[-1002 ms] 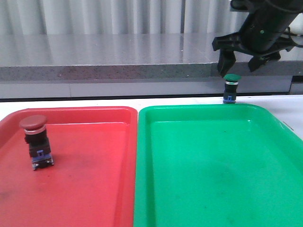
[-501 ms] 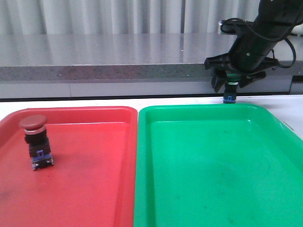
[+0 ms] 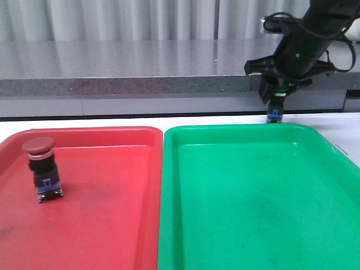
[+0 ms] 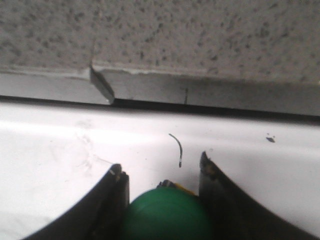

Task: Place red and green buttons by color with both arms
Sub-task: 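Lift the green button with the right gripper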

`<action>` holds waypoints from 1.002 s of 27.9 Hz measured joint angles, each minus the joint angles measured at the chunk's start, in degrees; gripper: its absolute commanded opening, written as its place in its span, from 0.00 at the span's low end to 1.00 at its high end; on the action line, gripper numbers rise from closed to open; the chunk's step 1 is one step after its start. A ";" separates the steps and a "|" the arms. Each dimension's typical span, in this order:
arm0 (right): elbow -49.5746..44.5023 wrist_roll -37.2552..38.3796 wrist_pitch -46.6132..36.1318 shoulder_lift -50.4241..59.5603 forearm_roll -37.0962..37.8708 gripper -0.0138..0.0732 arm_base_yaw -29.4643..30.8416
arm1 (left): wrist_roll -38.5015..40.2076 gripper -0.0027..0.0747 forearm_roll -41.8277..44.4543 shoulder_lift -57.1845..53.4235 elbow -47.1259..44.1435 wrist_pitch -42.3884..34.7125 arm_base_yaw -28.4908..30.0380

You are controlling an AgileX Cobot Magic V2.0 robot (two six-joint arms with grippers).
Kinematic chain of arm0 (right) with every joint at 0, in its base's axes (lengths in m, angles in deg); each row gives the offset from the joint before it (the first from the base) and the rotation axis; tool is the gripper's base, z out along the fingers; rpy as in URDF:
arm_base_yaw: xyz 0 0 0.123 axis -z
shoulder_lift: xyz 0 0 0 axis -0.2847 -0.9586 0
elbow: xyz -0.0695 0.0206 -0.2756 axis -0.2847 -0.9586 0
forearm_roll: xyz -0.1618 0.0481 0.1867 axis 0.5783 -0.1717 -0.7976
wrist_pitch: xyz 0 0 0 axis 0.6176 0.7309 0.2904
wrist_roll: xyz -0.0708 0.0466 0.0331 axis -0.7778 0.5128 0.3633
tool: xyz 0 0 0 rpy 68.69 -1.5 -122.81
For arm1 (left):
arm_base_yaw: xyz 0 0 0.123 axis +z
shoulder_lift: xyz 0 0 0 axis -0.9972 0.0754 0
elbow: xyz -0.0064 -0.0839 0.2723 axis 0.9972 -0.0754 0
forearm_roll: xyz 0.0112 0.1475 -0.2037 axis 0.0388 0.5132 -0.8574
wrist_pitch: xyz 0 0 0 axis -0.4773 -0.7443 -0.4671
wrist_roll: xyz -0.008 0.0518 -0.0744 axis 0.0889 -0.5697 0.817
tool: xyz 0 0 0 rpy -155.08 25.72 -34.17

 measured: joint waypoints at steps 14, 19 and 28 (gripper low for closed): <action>-6.57 -1.79 7.61 17.73 0.00 0.44 -2.67 | 0.00 0.60 0.00 0.00 0.00 0.00 0.00; -13.85 -3.18 7.60 25.68 0.00 0.44 -4.76 | 0.00 0.60 0.00 0.00 0.00 0.00 0.00; -30.90 -4.78 4.32 41.60 0.00 0.44 -8.14 | 0.00 0.60 0.00 0.00 0.00 0.00 0.00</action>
